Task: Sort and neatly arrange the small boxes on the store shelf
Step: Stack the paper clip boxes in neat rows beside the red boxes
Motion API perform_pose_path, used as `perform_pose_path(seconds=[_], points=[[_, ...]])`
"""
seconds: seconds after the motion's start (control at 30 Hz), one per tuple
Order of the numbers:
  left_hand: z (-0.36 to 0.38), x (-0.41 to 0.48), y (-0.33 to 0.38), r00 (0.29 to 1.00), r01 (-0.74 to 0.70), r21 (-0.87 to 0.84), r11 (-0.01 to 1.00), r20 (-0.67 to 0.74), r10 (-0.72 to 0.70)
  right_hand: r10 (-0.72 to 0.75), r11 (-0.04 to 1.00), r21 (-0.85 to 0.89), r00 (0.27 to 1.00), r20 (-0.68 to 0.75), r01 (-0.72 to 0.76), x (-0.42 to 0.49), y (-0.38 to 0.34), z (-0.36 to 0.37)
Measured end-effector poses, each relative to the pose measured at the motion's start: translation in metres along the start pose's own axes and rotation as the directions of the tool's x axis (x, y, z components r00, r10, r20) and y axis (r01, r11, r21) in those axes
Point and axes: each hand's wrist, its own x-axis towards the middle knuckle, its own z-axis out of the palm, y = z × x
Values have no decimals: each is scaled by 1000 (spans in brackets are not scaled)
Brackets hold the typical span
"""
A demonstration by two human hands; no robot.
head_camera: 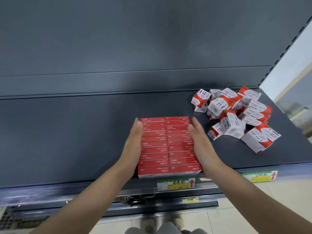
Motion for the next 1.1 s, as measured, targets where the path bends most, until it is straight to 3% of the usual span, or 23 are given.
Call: perform_pose_path(seconds=[0.07,0.13,0.2,0.3,0.4,0.6,0.77,0.83,0.9,1.0,1.1], points=[[-8,15,16,964,-239,329,913,-32,264,-242,920,-323,970,-24,221,12,-14,-3],[-9,36,41,900,-369,673,641,88,426,-404,710,-596,910,91,375,37,-32,-3],[-1,58,62,907,-381,832,402,253,336,-354,500,-770,905,237,398,63,-46,2],[13,76,73,932,-363,894,262,353,86,-159,306,-874,926,343,377,87,-53,10],[17,80,75,924,-376,891,253,380,36,-102,264,-891,929,356,370,92,-51,11],[15,75,73,926,-369,888,273,378,23,-152,226,-911,936,316,344,82,-45,14],[16,74,64,919,-393,903,176,389,58,-146,238,-918,946,289,317,72,-42,21],[15,74,60,925,-380,909,171,375,63,-205,228,-923,942,265,309,64,-43,22],[15,69,58,910,-389,900,197,341,236,-429,217,-910,872,237,354,48,-47,19],[21,37,64,784,-447,844,296,211,583,-702,345,-802,701,125,488,10,-55,-1],[43,-6,70,785,-446,820,359,166,597,-705,479,-740,709,-4,472,-24,-43,-43]])
